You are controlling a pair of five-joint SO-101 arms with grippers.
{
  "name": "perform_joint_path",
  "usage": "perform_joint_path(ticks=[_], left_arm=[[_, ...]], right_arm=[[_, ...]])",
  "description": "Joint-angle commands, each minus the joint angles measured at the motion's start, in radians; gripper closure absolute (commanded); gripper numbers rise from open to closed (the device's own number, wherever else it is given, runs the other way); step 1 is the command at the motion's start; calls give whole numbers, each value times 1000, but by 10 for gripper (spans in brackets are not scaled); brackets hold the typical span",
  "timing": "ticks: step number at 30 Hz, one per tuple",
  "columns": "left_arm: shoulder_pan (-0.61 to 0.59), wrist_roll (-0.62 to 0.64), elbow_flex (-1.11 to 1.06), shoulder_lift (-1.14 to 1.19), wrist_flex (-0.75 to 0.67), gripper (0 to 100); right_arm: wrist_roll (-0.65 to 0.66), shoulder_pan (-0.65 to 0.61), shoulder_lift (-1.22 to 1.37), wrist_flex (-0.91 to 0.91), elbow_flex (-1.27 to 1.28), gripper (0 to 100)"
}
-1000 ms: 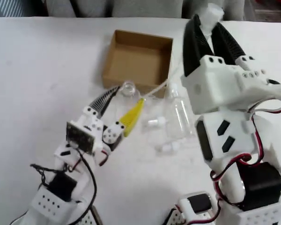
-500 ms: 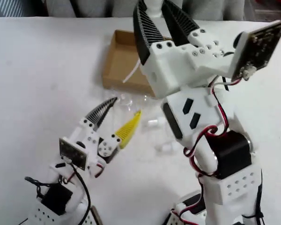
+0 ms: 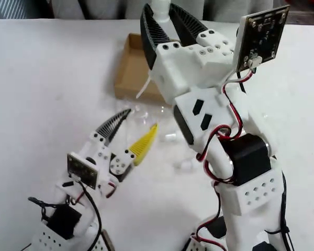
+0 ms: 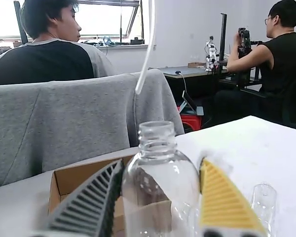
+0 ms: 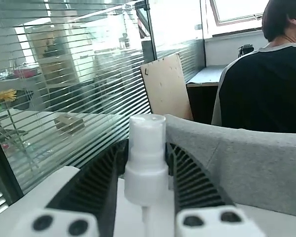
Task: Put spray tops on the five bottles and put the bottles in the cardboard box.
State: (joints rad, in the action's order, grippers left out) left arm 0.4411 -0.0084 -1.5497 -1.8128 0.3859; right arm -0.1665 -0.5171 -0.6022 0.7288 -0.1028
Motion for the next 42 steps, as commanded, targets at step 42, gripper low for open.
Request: perform_joint_path(ticks=[42], left_arm=[[-56,12,-44,-19,-89,943]], right_arm=[[9,-116,-10,-19,186,982]])
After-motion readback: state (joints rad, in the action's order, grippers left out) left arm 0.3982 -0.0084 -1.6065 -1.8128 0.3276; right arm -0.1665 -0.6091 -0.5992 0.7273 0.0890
